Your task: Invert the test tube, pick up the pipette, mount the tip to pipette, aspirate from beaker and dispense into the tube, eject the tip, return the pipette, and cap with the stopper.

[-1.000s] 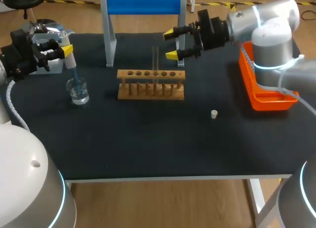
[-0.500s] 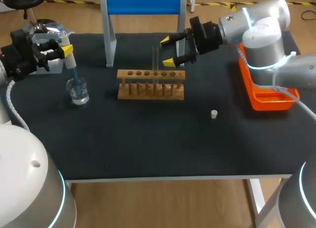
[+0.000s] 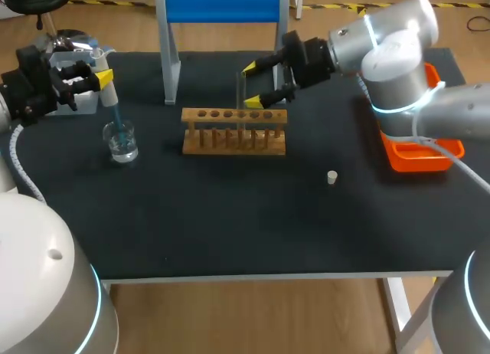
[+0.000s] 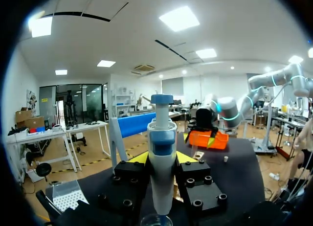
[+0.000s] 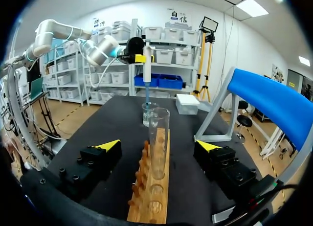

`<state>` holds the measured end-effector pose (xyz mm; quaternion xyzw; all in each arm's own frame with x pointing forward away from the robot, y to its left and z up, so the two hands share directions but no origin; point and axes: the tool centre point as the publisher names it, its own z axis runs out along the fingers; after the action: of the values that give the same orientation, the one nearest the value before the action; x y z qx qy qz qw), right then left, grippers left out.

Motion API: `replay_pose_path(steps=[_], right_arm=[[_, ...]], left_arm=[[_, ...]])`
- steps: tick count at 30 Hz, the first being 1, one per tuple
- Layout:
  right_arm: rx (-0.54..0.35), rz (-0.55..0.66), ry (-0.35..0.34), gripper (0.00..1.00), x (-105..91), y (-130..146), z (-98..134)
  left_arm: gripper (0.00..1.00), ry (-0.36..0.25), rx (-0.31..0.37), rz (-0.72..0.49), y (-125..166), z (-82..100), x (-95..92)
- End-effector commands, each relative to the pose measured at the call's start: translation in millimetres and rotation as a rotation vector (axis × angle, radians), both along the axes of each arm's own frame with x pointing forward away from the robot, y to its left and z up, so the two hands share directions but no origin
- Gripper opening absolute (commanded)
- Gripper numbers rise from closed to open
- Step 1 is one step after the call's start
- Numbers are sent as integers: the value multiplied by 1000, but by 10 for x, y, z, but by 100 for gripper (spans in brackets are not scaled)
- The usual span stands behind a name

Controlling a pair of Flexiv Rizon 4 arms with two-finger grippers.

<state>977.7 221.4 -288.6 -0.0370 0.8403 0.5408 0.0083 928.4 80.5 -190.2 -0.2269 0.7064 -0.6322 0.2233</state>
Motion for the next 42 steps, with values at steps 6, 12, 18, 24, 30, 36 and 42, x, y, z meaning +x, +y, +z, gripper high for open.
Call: replay_pose_path(steps=[6,12,18,24,30,36,42], right_arm=[[-50,-29,-36,100,-77,117,3],[-53,-34,-47,100,-87,159,38],[-79,-34,-58,100,-93,167,61],[-102,-26,-63,100,-111,207,32],[-118,-31,-64,100,-91,207,-13],[-128,-38,-69,100,-81,200,-35],[-128,-38,-69,100,-81,200,-35]], left_arm=[[0,1,1,3,-9,6,-1],[0,1,1,3,-9,6,-1],[0,1,1,3,-9,6,-1],[0,1,1,3,-9,6,-1],[0,1,1,3,-9,6,-1],[0,1,1,3,-9,6,-1],[0,1,1,3,-9,6,-1]])
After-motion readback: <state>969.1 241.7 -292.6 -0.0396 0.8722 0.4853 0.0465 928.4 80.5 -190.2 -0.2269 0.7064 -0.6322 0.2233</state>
